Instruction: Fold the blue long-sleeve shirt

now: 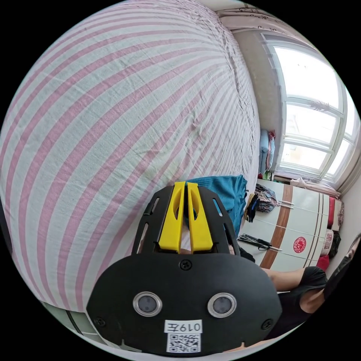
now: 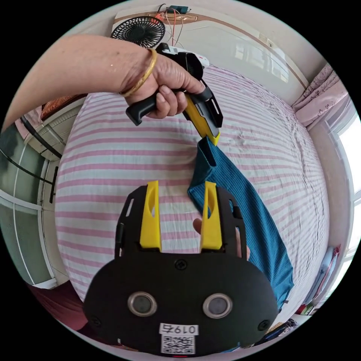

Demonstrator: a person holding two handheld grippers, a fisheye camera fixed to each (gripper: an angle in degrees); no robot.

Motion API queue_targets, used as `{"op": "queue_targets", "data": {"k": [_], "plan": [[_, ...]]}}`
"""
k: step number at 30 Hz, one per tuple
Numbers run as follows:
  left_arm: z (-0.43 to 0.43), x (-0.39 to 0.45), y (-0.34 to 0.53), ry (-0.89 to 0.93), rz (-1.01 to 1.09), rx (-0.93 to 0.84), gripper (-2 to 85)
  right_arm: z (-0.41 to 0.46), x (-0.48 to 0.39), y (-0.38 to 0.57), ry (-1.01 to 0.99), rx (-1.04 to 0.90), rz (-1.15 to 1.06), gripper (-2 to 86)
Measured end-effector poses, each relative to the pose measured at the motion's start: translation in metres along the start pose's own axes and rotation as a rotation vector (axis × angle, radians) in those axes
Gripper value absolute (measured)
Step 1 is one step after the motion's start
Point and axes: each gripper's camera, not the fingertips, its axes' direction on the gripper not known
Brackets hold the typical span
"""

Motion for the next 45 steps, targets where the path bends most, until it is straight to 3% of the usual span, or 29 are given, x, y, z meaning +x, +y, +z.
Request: {"op": "queue_targets", "data": {"k": [4,8,13,20,32,40,45], "plan": [[0.014,0.018,0.010,0.013,-0.015,-0.008,0.9,-0.003,-0.007,0.006,0.093,-0.003,-0.005,12.0],[0.028,0.033,0.023,0.035,-0.029,0.004,0.8,-0.008,0.000,0.015,0.241,-0.013,0.077,0.7],[0.048,0.064,0.043,0.071,-0.009,0.020,0.7,-0.027,0.013,0.034,0.177,-0.010,0.103,-0.8],[0.065,0.140,0.070,0.121,0.108,0.042,0.7,-0.101,0.065,0.102,0.018,0.157,0.368,-0.9],[0.153,0.397,0.147,0.249,0.482,0.015,0.8,-0.266,0.159,0.293,0.012,0.433,0.796,-0.5],[0.294,0.588,0.226,0.294,0.700,-0.177,0.6,-0.363,0.202,0.470,-0.004,0.588,1.101,-0.4],[0.395,0.663,0.275,0.258,0.769,-0.302,0.6,-0.395,0.212,0.591,0.026,0.597,1.327,-0.4]]}}
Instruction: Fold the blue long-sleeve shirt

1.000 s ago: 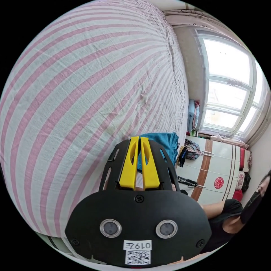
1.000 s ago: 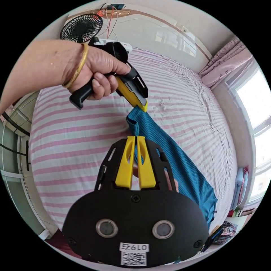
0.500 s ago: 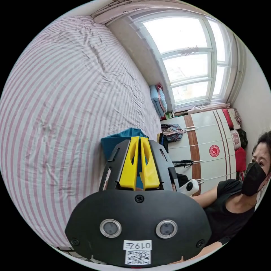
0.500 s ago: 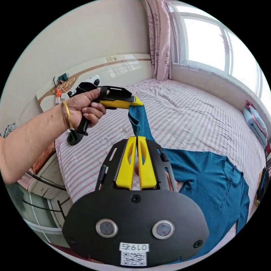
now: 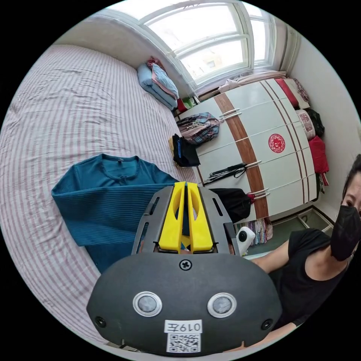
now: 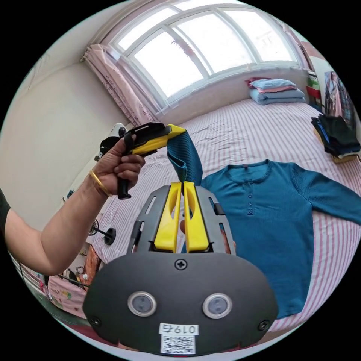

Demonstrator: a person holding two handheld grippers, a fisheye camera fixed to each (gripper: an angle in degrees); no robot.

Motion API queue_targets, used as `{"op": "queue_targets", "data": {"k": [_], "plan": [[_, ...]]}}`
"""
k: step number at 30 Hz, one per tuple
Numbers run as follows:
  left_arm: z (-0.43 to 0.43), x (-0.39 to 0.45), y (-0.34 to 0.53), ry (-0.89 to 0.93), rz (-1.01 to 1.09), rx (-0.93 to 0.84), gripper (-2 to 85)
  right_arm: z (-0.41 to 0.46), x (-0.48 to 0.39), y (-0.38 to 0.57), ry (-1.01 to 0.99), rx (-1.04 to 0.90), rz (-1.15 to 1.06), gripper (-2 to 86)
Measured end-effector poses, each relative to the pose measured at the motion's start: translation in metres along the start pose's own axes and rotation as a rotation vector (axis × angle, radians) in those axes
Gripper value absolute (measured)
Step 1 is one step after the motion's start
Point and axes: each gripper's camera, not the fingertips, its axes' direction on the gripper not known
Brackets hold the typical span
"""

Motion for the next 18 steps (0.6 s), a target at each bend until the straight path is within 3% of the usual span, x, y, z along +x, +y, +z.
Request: {"op": "queue_targets", "data": {"k": [4,10,18], "plan": [[0.100,0.031,-0.019,0.030,0.034,-0.099,0.6,-0.035,0.057,0.001,0.063,0.015,0.087,-0.5],[0.219,0.037,-0.031,-0.070,-0.005,-0.243,0.8,-0.052,0.139,0.015,0.104,-0.040,0.246,-0.5],[0.274,0.032,-0.039,-0.209,-0.053,-0.206,1.2,-0.049,0.213,0.014,-0.021,-0.033,0.485,-0.5]]}}
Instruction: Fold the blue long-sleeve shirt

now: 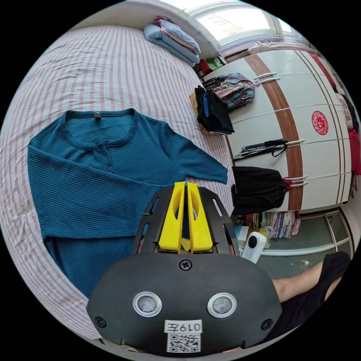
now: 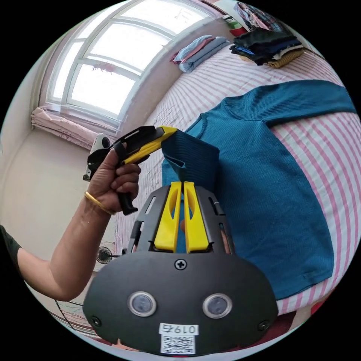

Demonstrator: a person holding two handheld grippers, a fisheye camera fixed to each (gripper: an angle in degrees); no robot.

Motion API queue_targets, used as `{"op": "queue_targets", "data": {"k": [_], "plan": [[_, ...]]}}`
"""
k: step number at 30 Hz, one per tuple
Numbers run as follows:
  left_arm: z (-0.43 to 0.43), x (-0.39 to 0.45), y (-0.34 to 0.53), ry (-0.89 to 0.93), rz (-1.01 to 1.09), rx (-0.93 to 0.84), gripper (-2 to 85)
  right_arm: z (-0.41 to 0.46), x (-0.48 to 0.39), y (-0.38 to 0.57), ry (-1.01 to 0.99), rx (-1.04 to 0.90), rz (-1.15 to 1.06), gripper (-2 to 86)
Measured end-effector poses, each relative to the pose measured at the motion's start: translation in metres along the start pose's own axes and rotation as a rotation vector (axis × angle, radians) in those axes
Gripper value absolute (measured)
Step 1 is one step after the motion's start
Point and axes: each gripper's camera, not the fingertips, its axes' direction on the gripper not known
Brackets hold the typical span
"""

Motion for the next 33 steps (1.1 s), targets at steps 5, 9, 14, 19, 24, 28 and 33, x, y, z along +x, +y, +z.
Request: {"op": "queue_targets", "data": {"k": [5,9,14,19,24,28,33], "plan": [[0.034,0.010,-0.017,0.069,0.038,-0.074,2.2,-0.012,0.027,-0.010,0.025,0.056,0.136,-0.5],[0.080,0.021,-0.037,0.120,0.089,-0.199,5.3,-0.020,0.047,-0.018,0.090,0.086,0.202,-0.4],[0.126,0.030,-0.058,0.165,0.116,-0.325,10.7,-0.024,0.073,-0.029,0.151,0.114,0.312,-0.1],[0.151,0.033,-0.072,0.226,0.099,-0.357,12.6,-0.028,0.098,-0.035,0.122,0.165,0.473,2.2],[0.151,0.027,-0.074,0.233,0.067,-0.327,11.8,-0.029,0.107,-0.033,0.029,0.198,0.606,8.0],[0.117,0.002,-0.060,0.177,0.034,-0.233,9.6,-0.032,0.100,-0.035,-0.006,0.176,0.643,7.6],[0.032,-0.033,-0.014,-0.235,0.015,0.025,8.0,-0.044,0.033,-0.075,0.231,-0.032,0.124,4.7]]}}
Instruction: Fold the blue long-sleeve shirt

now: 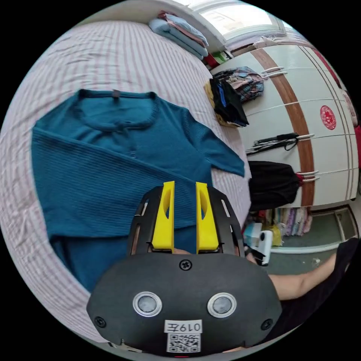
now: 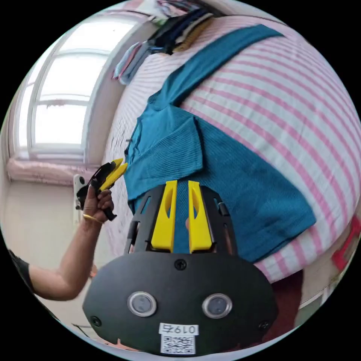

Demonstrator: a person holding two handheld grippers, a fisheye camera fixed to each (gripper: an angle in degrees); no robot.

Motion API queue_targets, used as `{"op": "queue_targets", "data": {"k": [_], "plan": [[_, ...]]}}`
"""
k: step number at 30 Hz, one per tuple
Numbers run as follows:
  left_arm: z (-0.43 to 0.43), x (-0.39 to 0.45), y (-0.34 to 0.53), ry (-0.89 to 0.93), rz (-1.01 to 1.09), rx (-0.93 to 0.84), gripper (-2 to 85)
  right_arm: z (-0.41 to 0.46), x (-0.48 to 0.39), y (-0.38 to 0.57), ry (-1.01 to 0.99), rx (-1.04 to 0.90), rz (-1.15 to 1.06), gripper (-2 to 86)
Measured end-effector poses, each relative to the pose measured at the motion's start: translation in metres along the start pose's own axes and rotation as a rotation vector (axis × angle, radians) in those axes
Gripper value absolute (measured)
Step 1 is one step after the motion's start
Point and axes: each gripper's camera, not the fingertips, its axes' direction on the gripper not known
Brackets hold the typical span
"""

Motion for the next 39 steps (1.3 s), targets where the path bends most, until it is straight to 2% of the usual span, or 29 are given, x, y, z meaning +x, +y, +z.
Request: {"op": "queue_targets", "data": {"k": [1,3,4,5,7,9,12,17,23,29,35,39], "plan": [[-0.016,-0.010,0.014,-0.197,0.009,0.036,8.0,-0.003,-0.014,-0.004,0.044,-0.003,-0.115,4.2],[-0.034,-0.031,0.033,-0.410,-0.055,0.064,8.1,-0.005,-0.068,-0.018,0.168,0.012,-0.472,1.5],[-0.045,-0.050,0.045,-0.462,-0.143,0.084,8.2,-0.004,-0.079,-0.021,0.168,0.025,-0.532,1.3],[-0.050,-0.061,0.050,-0.455,-0.195,0.101,8.5,0.000,-0.098,-0.031,0.148,0.026,-0.623,1.0],[-0.064,-0.104,0.071,-0.282,-0.402,0.154,9.7,0.015,-0.126,-0.049,0.095,-0.011,-0.711,1.4],[-0.070,-0.125,0.083,-0.206,-0.491,0.198,10.9,0.040,-0.165,-0.072,0.018,-0.031,-0.784,3.7],[-0.067,-0.144,0.090,-0.149,-0.499,0.163,12.5,0.086,-0.225,-0.101,-0.055,-0.107,-0.910,5.9],[-0.066,-0.162,0.088,-0.105,-0.430,0.095,12.6,0.182,-0.321,-0.150,-0.140,-0.300,-1.021,3.9],[-0.065,-0.186,0.092,-0.151,-0.391,0.048,7.8,0.278,-0.403,-0.165,-0.006,-0.517,-1.214,3.5],[-0.077,-0.223,0.115,-0.045,-0.468,0.121,2.8,0.319,-0.447,-0.145,0.086,-0.628,-1.348,4.6],[-0.088,-0.243,0.126,-0.023,-0.469,0.117,2.0,0.336,-0.469,-0.134,0.169,-0.619,-1.380,-0.4],[-0.094,-0.256,0.134,-0.005,-0.484,0.118,2.9,0.332,-0.475,-0.142,0.181,-0.531,-1.305,-0.7]]}}
